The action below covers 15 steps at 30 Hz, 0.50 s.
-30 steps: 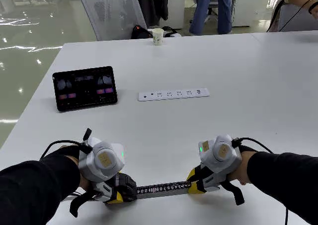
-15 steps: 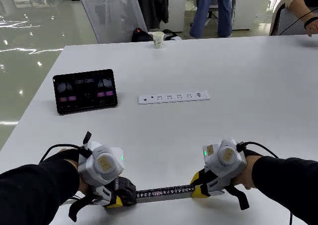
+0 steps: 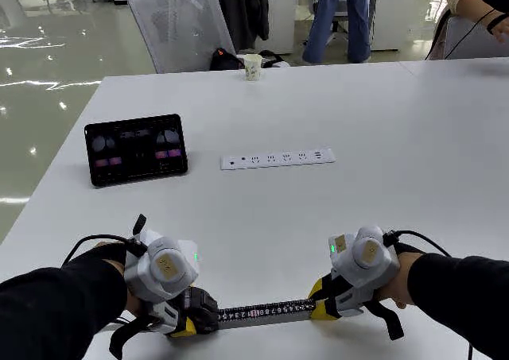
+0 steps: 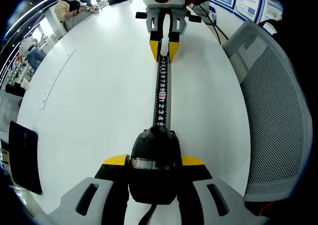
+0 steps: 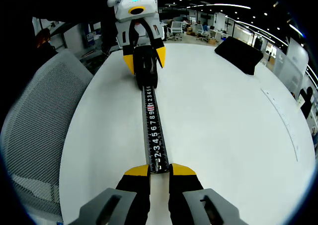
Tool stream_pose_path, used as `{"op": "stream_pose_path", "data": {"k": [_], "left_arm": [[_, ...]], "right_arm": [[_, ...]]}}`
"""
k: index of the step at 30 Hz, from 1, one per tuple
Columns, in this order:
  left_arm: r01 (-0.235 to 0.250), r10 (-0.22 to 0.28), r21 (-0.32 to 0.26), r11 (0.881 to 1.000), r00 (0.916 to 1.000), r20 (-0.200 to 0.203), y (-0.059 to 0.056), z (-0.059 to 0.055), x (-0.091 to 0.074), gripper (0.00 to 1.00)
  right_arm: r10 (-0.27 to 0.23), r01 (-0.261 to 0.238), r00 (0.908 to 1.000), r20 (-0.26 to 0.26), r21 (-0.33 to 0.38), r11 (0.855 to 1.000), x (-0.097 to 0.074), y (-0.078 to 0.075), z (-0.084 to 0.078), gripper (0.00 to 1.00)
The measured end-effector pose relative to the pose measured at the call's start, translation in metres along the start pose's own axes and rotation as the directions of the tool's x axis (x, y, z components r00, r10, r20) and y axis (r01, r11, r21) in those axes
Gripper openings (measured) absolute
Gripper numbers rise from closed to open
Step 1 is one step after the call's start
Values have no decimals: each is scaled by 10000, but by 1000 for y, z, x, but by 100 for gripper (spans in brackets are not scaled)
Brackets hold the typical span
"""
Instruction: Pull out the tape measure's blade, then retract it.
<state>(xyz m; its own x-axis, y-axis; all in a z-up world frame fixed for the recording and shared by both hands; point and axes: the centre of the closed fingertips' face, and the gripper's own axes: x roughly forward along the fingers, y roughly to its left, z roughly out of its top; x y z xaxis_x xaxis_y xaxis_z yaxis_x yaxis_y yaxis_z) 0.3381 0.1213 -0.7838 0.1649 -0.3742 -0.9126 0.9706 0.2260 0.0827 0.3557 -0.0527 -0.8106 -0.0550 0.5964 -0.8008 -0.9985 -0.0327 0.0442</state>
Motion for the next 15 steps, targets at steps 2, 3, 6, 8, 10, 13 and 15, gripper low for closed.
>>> {"op": "stream_pose_path", "data": {"k": [2, 3, 6, 8, 10, 13, 15], "left_arm": [[-1, 1, 0, 10000, 10000, 2, 0, 0, 0, 31], [-1, 1, -4, 10000, 10000, 1, 0, 0, 0, 31], [-8, 8, -6, 10000, 10000, 9, 0, 0, 0, 31], [-8, 8, -4, 10000, 10000, 20, 0, 0, 0, 31], [3, -3, -2, 10000, 10000, 7, 0, 0, 0, 31], [46, -46, 7, 10000, 10000, -12, 0, 0, 1, 31], [67, -67, -4, 10000, 10000, -12, 0, 0, 1, 31]], "right_arm": [[0, 0, 10000, 0, 3, 10000, -1, 0, -1, 10], [4, -4, 10000, 11, 21, 10000, -2, -1, -2, 10], [5, -5, 10000, 59, 61, 10000, -3, -1, -3, 10], [-1, 1, 10000, 61, 74, 10000, -4, -1, -3, 10], [-33, 33, 10000, 38, 4, 10000, -5, -1, -5, 10], [-40, 40, 10000, 58, -17, 10000, -7, 0, -6, 10], [-47, 46, 10000, 59, 59, 10000, -8, 0, -8, 10]]}}
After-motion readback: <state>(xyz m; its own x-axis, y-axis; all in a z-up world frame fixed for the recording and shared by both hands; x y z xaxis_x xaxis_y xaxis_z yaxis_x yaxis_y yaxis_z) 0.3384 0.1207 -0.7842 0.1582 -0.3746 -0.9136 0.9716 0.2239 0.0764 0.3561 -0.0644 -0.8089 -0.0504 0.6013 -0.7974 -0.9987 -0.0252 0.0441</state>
